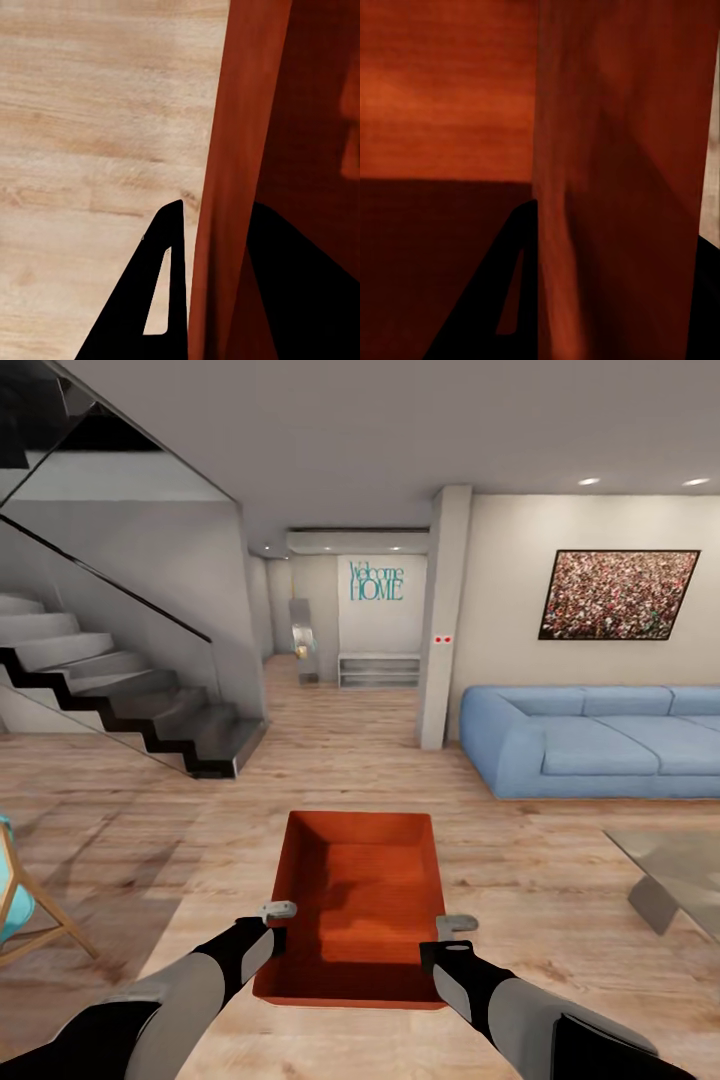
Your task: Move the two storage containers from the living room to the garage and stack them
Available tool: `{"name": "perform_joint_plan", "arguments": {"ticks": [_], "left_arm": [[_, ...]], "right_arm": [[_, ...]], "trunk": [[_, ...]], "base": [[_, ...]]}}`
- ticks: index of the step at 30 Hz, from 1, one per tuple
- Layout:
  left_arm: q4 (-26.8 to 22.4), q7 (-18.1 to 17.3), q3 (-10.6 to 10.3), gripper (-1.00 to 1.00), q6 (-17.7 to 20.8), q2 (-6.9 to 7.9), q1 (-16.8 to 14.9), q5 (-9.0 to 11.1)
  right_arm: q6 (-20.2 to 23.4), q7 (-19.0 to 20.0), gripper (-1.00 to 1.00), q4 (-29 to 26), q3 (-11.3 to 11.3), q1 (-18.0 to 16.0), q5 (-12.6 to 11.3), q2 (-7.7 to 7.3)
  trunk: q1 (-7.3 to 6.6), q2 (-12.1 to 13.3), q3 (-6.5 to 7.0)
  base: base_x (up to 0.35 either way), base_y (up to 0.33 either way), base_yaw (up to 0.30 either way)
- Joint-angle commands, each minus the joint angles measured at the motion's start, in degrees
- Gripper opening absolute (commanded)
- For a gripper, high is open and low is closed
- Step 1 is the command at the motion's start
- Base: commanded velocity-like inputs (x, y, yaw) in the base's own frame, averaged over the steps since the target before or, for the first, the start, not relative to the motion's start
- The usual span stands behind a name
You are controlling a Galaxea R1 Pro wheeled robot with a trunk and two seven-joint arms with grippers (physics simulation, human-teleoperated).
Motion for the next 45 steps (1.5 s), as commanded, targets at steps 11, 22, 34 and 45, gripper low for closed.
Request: {"name": "perform_joint_plan", "arguments": {"ticks": [11, 22, 34, 45], "left_arm": [[0.1, 0.3, -2.1, -1.0, 0.3, 0.01, 0.0, 0.7], [0.1, 0.3, -2.1, -1.0, 0.3, 0.01, 0.0, 0.7], [0.1, 0.3, -2.1, -1.0, 0.3, 0.01, 0.0, 0.7], [0.1, 0.3, -2.1, -1.0, 0.3, 0.01, 0.0, 0.8]], "right_arm": [[0.3, -0.5, -1.0, -0.1, -0.9, -0.1, 1.2, -0.63], [0.3, -0.5, -1.0, -0.1, -0.9, -0.1, 1.3, -0.72], [0.3, -0.6, -1.0, -0.1, -0.9, -0.1, 1.3, -0.72], [0.3, -0.6, -1.0, -0.1, -0.9, -0.1, 1.1, -0.67]], "trunk": [[0.05, -0.1, -0.09], [0.05, -0.1, -0.09], [0.05, -0.1, -0.09], [0.05, -0.1, -0.09]], "base": [[0.321, 0.0, 0.0], [0.321, 0.0, 0.0], [0.321, 0.0, 0.0], [0.321, 0.0, 0.022]]}}
